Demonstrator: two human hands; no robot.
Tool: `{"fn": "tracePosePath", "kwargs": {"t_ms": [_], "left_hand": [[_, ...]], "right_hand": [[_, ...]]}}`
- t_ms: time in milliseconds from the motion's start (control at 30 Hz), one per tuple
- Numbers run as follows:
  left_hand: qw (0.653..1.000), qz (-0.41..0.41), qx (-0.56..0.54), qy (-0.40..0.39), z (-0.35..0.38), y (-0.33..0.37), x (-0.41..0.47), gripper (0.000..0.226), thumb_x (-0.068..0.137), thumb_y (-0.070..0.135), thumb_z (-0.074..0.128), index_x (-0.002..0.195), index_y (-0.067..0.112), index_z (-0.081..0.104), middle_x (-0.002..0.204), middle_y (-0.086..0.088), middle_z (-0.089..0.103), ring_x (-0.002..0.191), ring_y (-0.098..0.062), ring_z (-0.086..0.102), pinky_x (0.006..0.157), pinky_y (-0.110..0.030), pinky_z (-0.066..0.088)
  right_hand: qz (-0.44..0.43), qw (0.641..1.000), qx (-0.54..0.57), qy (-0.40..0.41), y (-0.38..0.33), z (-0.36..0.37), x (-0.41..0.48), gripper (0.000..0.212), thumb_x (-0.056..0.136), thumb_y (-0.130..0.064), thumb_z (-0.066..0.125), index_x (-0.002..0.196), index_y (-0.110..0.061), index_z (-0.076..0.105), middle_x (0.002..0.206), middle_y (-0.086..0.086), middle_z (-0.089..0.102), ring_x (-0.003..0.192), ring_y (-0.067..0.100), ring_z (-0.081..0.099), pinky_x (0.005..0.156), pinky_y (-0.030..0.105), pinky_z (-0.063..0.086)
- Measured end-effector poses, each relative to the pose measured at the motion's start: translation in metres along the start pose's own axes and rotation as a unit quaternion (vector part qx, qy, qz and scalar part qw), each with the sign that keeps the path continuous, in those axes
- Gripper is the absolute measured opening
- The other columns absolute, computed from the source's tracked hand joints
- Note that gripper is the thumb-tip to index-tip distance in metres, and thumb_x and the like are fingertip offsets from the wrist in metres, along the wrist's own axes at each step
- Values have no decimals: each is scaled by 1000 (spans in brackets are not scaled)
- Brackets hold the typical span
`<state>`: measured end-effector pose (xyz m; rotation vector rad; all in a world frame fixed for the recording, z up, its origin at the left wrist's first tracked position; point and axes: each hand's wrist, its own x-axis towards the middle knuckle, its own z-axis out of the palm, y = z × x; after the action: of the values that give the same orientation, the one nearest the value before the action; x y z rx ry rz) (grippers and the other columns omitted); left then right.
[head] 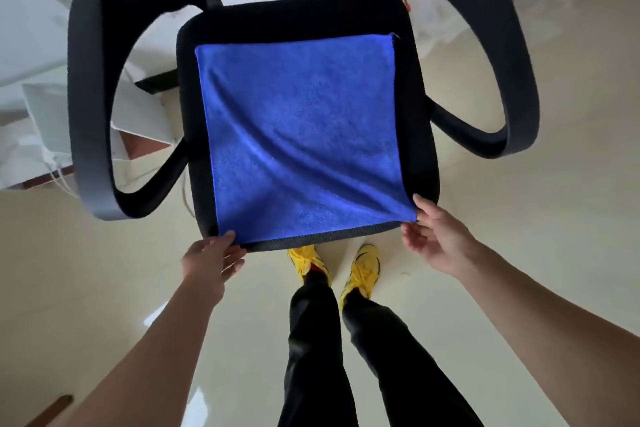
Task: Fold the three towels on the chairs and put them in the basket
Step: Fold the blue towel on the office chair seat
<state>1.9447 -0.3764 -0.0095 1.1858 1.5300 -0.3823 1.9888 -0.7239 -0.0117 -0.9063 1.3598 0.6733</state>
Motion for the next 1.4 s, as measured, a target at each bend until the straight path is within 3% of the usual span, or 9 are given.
{"fn": "tracePosePath", "kwargs": {"t_ms": [133, 400, 500, 633, 733, 867, 1000, 1100, 1400], "left_hand": [[997, 1, -65, 48, 11, 4, 0, 15, 83, 0, 65, 78, 7, 53, 73, -14, 59, 47, -19, 58, 50, -23, 54], [989, 26, -76, 123, -3, 4, -6, 22, 72, 1, 60, 60, 11, 45, 59, -3, 47, 44, -15, 36, 41, -17, 33], [990, 26, -57, 130, -8, 2, -3, 21, 72, 0, 59, 62, 10, 45, 62, -4, 48, 48, -17, 39, 46, -23, 37], [992, 22, -22, 119, -9, -2, 8, 18, 76, 1, 63, 65, 9, 51, 68, -4, 54, 52, -17, 48, 49, -21, 41], [994, 27, -11, 107, -11, -6, 18, 18, 78, 7, 70, 68, 8, 56, 70, -6, 59, 53, -17, 54, 55, -21, 49], [997, 21, -22, 65, -23, -13, 29, 15, 80, 13, 74, 81, 5, 62, 79, -12, 67, 64, -22, 65, 74, -30, 58], [996, 7, -84, -13, -38, -16, 22, 7, 84, 5, 67, 86, 3, 60, 89, -15, 69, 79, -27, 68, 78, -33, 56], [995, 2, -92, -41, -41, -17, 17, 5, 85, 0, 64, 85, 3, 60, 91, -15, 68, 78, -25, 68, 70, -30, 54], [996, 37, -49, -68, -54, -9, 26, 9, 88, 3, 60, 96, 1, 56, 94, -17, 67, 74, -27, 69, 63, -30, 56]], "right_hand": [[60, 998, 9, 0, 1, 4, 4, 29, 85, -23, 72, 104, -2, 65, 87, 12, 60, 64, 17, 57, 51, 25, 53], [20, 999, 28, 15, 10, 11, -1, 3, 86, -7, 66, 85, -7, 64, 77, 6, 54, 59, 12, 48, 45, 21, 47], [-64, 990, -125, 26, 20, 10, -1, 28, 79, -31, 78, 83, -8, 61, 71, 5, 53, 60, 14, 50, 53, 27, 51], [-206, 909, -360, 44, 40, 2, 6, 42, 71, -35, 83, 62, -9, 51, 64, 7, 46, 66, 20, 50, 53, 25, 51], [-177, 924, -335, 54, 45, -6, 8, 23, 76, -29, 80, 83, -11, 69, 68, 3, 65, 68, 23, 62, 54, 25, 50], [-64, 986, -151, 19, 43, -15, 6, 36, 79, -30, 77, 103, -7, 62, 98, 15, 71, 86, 27, 73, 61, 29, 57], [-30, 998, -43, -18, 49, -16, -6, 40, 81, -29, 76, 107, -4, 58, 104, 18, 70, 94, 28, 72, 62, 28, 58], [-12, 1000, -13, -25, 56, -8, -12, 44, 77, -31, 79, 108, -8, 57, 109, 21, 68, 103, 28, 69, 70, 29, 57], [-85, 989, -101, 63, 63, 21, 3, 28, 77, -20, 80, 100, -14, 66, 115, 15, 67, 83, 20, 72, 49, 22, 52]]}}
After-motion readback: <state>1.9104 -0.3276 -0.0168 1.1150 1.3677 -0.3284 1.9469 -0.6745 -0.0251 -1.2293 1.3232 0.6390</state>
